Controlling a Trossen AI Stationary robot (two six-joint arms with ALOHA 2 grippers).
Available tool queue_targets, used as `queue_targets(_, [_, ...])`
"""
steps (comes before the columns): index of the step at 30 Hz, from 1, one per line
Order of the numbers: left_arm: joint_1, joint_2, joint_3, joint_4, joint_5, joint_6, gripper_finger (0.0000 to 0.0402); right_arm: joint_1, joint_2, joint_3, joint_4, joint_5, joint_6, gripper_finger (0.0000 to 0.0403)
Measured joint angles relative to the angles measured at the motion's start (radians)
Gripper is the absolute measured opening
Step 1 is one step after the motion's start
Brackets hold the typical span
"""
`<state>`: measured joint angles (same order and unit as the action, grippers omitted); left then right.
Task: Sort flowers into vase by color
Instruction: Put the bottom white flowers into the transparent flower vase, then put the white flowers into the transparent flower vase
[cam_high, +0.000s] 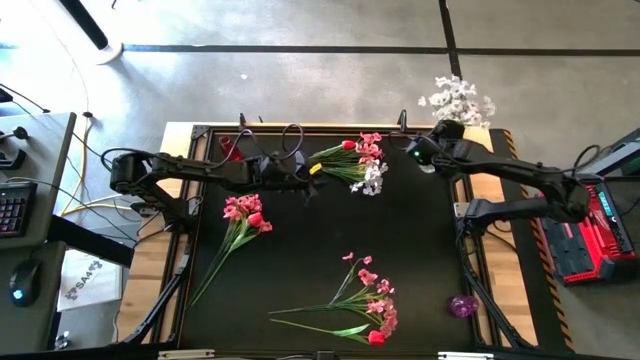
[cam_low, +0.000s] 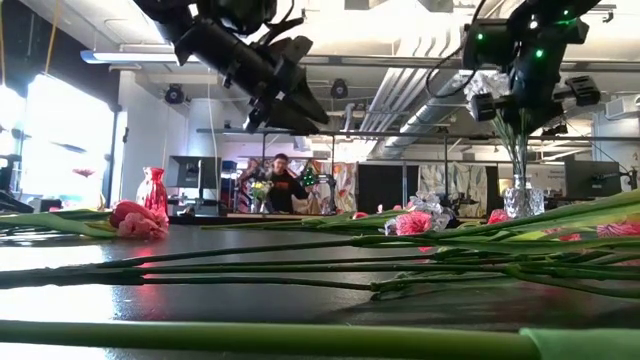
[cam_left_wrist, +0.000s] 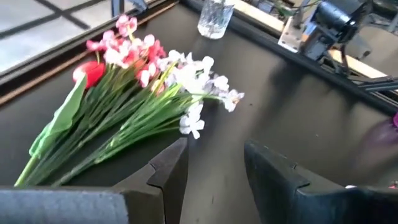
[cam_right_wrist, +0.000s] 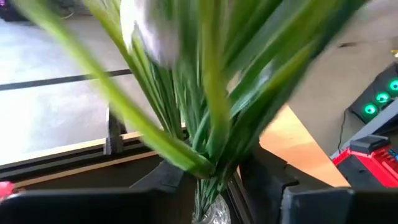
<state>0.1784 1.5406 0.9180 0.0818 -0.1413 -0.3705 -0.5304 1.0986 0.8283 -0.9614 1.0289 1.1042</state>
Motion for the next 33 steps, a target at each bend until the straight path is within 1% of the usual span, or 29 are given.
queue_targets(4, [0.005,0.000,0.000,-0.073,-0.001,-0.016,0.0145,0.000,-0.026,0.042,-0.036,-0.025,-0.042,0.0134])
queue_targets(7, [0.005,0.000,0.000,-0.106,-0.003,0.008,0.0145,0.000,-0.045,0.087,-0.081,-0.041,-0.065,0.0151])
queue_targets(9, [0.005,0.000,0.000,-0.123,-0.001,0.035,0.0145,0.000,-0.057,0.126,-0.112,-0.072,-0.085,0.0162])
queue_targets(13, [0.013,0.007,0.000,-0.124,0.077,0.178,0.0143,0.000,-0.081,0.216,-0.159,-0.167,-0.123,0.0177])
queue_targets(16, [0.037,0.035,-0.001,-0.123,0.110,0.238,0.0141,0.002,-0.100,0.287,-0.167,-0.249,-0.173,0.0182])
queue_targets(19, [0.075,0.076,0.000,-0.089,0.131,0.294,0.0141,0.026,-0.118,0.358,-0.168,-0.323,-0.235,0.0184])
queue_targets(22, [0.116,0.127,0.012,-0.077,0.179,0.327,0.0141,0.071,-0.130,0.422,-0.171,-0.353,-0.274,0.0184])
queue_targets(26, [0.152,0.207,0.071,-0.088,0.227,0.409,0.0141,0.154,-0.137,0.485,-0.172,-0.344,-0.320,0.0184])
queue_targets(33, [0.185,0.381,0.289,-0.257,0.227,0.511,0.0141,0.267,-0.135,0.502,-0.176,-0.327,-0.371,0.0183])
